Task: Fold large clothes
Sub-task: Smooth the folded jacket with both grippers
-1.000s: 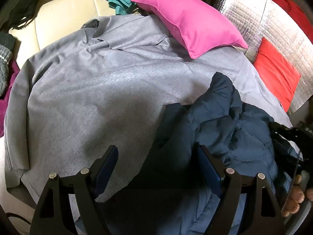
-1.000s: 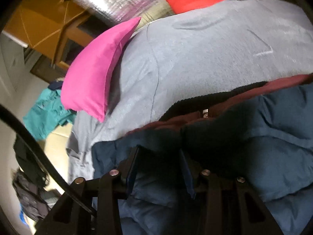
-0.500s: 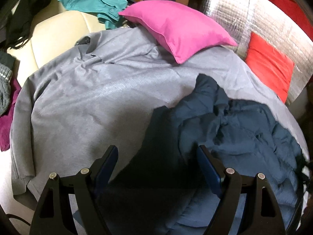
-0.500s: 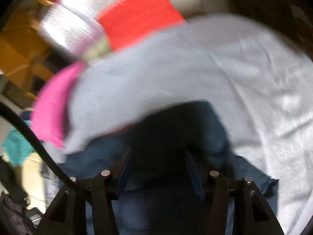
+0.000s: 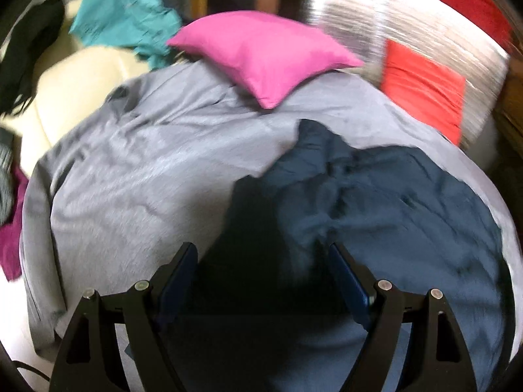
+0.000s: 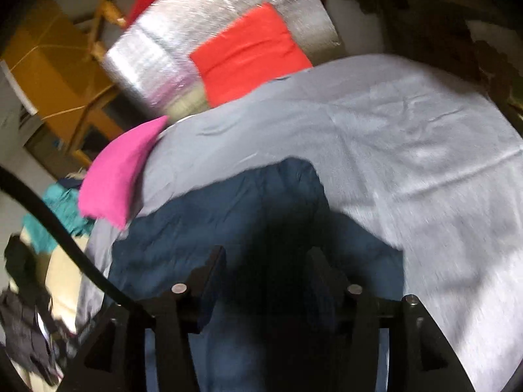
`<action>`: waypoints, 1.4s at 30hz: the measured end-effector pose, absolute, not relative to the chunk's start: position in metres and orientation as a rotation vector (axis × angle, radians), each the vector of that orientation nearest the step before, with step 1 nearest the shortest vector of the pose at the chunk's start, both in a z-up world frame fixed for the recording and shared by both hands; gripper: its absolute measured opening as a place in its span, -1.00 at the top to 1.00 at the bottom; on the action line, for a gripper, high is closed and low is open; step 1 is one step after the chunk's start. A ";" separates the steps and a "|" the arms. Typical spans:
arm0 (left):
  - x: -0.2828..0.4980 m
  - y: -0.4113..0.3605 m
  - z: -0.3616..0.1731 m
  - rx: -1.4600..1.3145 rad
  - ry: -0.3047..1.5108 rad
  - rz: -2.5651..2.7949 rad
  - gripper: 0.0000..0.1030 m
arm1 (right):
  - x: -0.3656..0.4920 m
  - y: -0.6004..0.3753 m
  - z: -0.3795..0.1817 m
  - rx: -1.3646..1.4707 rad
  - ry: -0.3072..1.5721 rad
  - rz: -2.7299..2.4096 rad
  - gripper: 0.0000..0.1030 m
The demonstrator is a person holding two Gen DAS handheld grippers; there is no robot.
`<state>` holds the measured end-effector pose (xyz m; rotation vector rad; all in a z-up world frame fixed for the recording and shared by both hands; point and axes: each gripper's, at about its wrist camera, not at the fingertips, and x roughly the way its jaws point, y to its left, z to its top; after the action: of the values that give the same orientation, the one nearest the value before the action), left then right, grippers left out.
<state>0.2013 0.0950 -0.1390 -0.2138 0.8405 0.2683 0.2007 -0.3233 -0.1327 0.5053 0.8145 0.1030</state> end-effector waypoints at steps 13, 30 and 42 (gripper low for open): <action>0.170 0.055 -0.134 0.026 0.777 0.174 -0.60 | 0.147 -0.323 -0.174 0.520 0.882 0.145 -0.08; 0.172 0.039 -0.122 0.073 0.706 0.154 -0.60 | 0.164 -0.304 -0.190 0.424 0.954 0.109 -0.22; 0.180 0.059 -0.124 0.036 0.754 0.153 -0.61 | 0.162 -0.303 -0.191 0.421 0.944 0.120 -0.23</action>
<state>0.1802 0.0586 -0.1238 0.0362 0.7535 0.1530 0.1624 -0.3032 -0.1907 0.4213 0.9441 0.1202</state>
